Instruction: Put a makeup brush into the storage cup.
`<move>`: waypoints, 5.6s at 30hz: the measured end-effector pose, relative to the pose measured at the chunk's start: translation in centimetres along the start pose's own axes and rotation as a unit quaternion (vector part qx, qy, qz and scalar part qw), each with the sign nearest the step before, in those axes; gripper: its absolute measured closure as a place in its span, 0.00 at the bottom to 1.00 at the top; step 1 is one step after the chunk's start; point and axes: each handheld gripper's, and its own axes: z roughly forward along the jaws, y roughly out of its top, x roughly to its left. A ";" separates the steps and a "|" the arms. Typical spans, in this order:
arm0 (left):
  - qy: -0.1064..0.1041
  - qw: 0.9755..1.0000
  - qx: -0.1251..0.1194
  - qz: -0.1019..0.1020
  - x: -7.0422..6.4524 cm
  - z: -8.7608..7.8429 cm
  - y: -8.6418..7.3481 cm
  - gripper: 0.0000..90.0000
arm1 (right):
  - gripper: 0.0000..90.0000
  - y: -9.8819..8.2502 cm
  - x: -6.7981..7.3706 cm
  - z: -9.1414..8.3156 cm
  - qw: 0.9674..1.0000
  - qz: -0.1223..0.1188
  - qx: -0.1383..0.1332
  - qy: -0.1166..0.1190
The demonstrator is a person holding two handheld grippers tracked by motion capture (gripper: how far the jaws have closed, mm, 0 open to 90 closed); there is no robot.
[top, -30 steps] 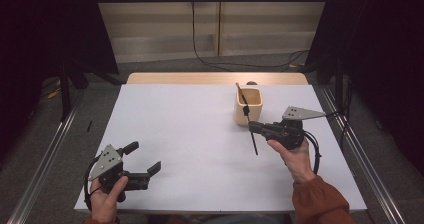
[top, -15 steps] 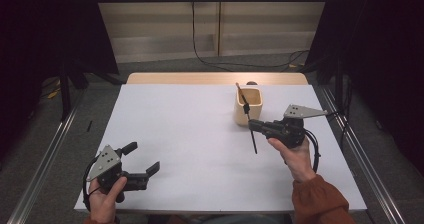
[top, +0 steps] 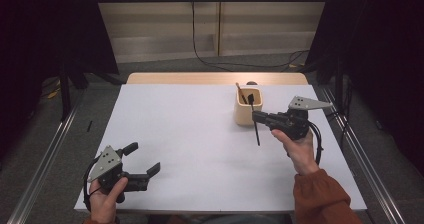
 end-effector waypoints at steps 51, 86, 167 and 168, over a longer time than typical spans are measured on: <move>-0.003 1.000 0.001 -0.001 -0.1 0.0 0.0 0.01 | 0.96 4.7 -2.4 1.5 0.999 -0.014 -0.025 -0.014; -0.007 1.000 0.002 0.002 -0.1 0.0 0.0 0.01 | 0.96 8.7 -5.5 4.0 0.998 -0.018 -0.032 -0.044; -0.011 1.000 0.004 0.004 -0.1 0.1 0.0 0.01 | 0.95 3.6 -8.8 7.5 0.996 -0.012 0.003 -0.084; -0.010 1.000 0.003 0.003 -0.1 0.1 0.0 0.01 | 0.95 3.5 -8.8 7.5 0.996 -0.011 0.002 -0.085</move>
